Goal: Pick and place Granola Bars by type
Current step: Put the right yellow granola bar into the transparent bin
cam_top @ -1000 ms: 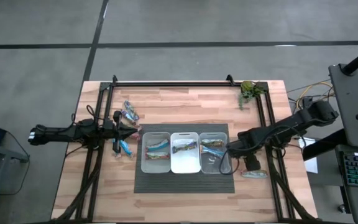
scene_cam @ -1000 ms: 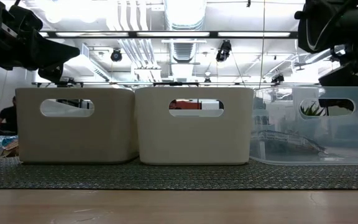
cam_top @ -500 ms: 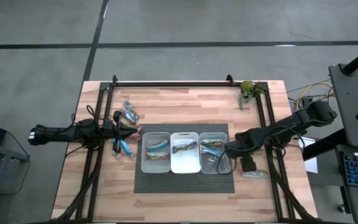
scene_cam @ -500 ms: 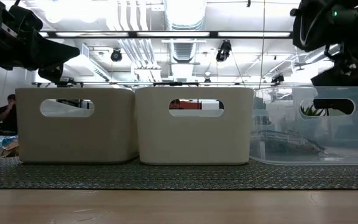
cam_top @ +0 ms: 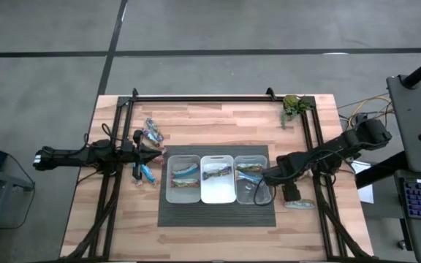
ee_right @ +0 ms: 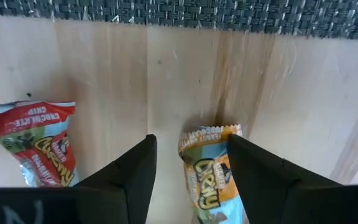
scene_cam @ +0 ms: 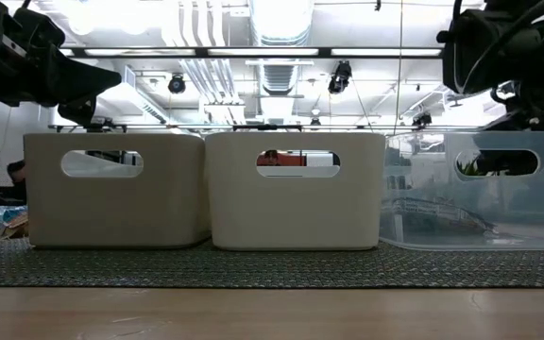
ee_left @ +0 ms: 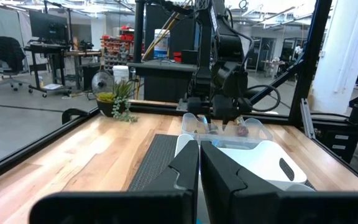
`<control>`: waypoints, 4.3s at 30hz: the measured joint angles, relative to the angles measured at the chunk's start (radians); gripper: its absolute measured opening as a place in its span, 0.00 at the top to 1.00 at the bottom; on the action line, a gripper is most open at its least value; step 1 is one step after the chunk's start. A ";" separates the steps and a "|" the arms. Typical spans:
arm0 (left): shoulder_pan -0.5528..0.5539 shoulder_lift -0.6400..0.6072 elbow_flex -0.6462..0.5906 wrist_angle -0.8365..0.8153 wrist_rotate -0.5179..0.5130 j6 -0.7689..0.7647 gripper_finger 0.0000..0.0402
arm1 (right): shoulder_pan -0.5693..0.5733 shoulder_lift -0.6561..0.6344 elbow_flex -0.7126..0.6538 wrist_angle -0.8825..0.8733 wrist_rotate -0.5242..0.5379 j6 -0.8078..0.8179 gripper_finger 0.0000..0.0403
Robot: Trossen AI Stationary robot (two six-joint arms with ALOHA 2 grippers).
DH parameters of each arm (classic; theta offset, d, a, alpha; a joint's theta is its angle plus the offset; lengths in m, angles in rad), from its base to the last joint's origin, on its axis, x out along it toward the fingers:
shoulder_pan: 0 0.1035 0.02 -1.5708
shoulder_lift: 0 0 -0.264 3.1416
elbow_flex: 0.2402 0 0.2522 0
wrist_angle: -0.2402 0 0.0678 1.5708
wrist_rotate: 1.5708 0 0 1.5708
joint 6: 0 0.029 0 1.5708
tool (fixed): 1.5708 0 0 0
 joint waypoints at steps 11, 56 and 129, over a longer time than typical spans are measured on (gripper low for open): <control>0.000 0.000 0.000 0.000 0.000 0.000 1.00 | 0.000 0.001 0.015 -0.052 0.002 0.003 0.54; 0.000 0.000 0.000 0.000 0.000 0.000 1.00 | -0.005 0.001 -0.014 -0.055 0.018 0.006 0.87; 0.000 0.000 0.000 0.000 0.000 0.000 1.00 | -0.121 -0.001 0.255 -0.271 0.083 -0.077 0.91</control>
